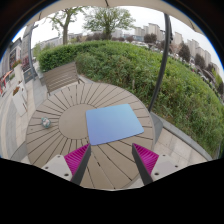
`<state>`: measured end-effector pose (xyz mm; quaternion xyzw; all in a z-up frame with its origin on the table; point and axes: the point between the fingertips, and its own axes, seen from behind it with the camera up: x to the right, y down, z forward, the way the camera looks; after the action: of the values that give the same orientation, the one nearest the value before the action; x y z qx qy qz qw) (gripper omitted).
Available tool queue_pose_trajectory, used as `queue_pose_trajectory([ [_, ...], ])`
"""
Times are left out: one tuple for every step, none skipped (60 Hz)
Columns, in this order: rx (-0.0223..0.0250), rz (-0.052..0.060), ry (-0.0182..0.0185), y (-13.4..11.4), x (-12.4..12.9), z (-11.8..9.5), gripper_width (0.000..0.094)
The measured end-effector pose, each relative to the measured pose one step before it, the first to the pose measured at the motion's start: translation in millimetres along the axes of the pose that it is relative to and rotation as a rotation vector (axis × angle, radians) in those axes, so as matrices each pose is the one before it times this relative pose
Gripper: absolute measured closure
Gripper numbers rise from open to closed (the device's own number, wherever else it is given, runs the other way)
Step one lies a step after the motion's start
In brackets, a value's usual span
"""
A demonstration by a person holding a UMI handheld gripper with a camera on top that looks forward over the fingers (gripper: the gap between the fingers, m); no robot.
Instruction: Arrange mouse
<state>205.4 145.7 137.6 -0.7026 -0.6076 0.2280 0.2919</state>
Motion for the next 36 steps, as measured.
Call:
queue_pose_trajectory([
  [0.00117, -0.0043, 0.00018, 2.06, -2.41, 2.47, 0.0087],
  [0.00001, -0.0048, 0.00076, 0.0, -0.29, 0.21, 0.0086],
  [-0.00045, -0.004, -0.00037, 0.41, -1.08, 0.36, 0.0087],
  [0.00113, -0.0038, 0.00372, 1.52, -7.73, 1.35, 0.0087],
  [-0.00028, -0.0016, -0.00241, 1.0, -3.56, 0.26, 0.0086],
  [-0.00084, -0.0011, -0.00244, 0.93, -3.44, 0.63, 0.0087],
  [-0.00196, -0.0008, -0.00238, 0.81, -3.76, 0.74, 0.0088],
  [-0.00265, -0.0013, -0.00243, 1.17, -3.95, 1.13, 0.0088],
  [-0.00245, -0.003, -0.00233, -0.48, -0.15, -1.04, 0.0087],
  [-0.00221, -0.0021, -0.00287, 0.62, -2.54, 0.67, 0.0088],
  [-0.00128, -0.0017, -0.0027, 0.65, -3.09, 0.62, 0.0088],
  [-0.00039, -0.0017, -0.00221, 0.41, -3.48, 0.32, 0.0087],
  [-0.00074, -0.0022, -0.00179, 0.22, -4.58, 1.62, 0.0087],
  [-0.00106, -0.0032, -0.00035, 0.48, -5.71, -0.89, 0.009],
  [-0.00184, -0.0036, -0.00147, 0.64, -3.59, 0.71, 0.0087],
  [-0.00222, -0.0028, -0.0014, 0.58, -3.85, 0.69, 0.0087],
  [-0.00235, -0.0019, -0.00092, 0.57, -3.97, 1.07, 0.0087],
  [-0.00229, -0.0018, -0.00098, 0.55, -4.09, 0.92, 0.0086],
  [-0.0022, -0.0018, -0.00237, 0.09, -3.93, 0.64, 0.0086],
  [-0.00108, -0.0014, -0.00033, 0.31, -7.62, -0.23, 0.0089],
  [-0.00108, -0.0012, -0.00199, 0.21, -5.05, 0.62, 0.0086],
  [-0.00106, -0.0012, -0.00246, 0.12, -5.7, 0.77, 0.0086],
  [-0.00111, -0.001, -0.00198, 0.01, -5.83, 0.54, 0.0087],
  [-0.00104, -0.001, -0.00161, 0.03, -5.95, 0.58, 0.0086],
  [-0.00128, -0.0016, -0.00208, -0.62, -4.23, 2.5, 0.0086],
  [-0.00079, -0.0018, -0.00071, 0.01, -6.19, 0.54, 0.0085],
  [-0.00102, -0.002, 0.00036, 0.2, -8.33, 0.21, 0.0086],
  [-0.00205, -0.0025, -0.00081, 0.09, -6.77, 0.52, 0.0086],
  [-0.00227, -0.0022, -0.00154, -0.07, -6.98, 0.57, 0.0087],
  [-0.00148, -0.0015, -0.00187, -0.47, -7.31, 0.34, 0.0087],
  [-0.00038, -0.0005, -0.00164, -0.52, -7.79, 0.63, 0.0085],
  [0.00066, 0.0002, -0.00172, -0.79, -7.63, 0.81, 0.0085],
  [0.00163, 0.0011, -0.00233, -0.99, -6.53, 2.27, 0.0085],
  [0.00286, 0.0014, -0.00163, -1.24, -7.5, 0.18, 0.0085],
  [0.00402, 0.0017, -0.00143, -1.33, -7.77, 0.4, 0.0087],
  [0.00446, 0.0017, -0.00138, -1.42, -7.69, 0.66, 0.0086],
])
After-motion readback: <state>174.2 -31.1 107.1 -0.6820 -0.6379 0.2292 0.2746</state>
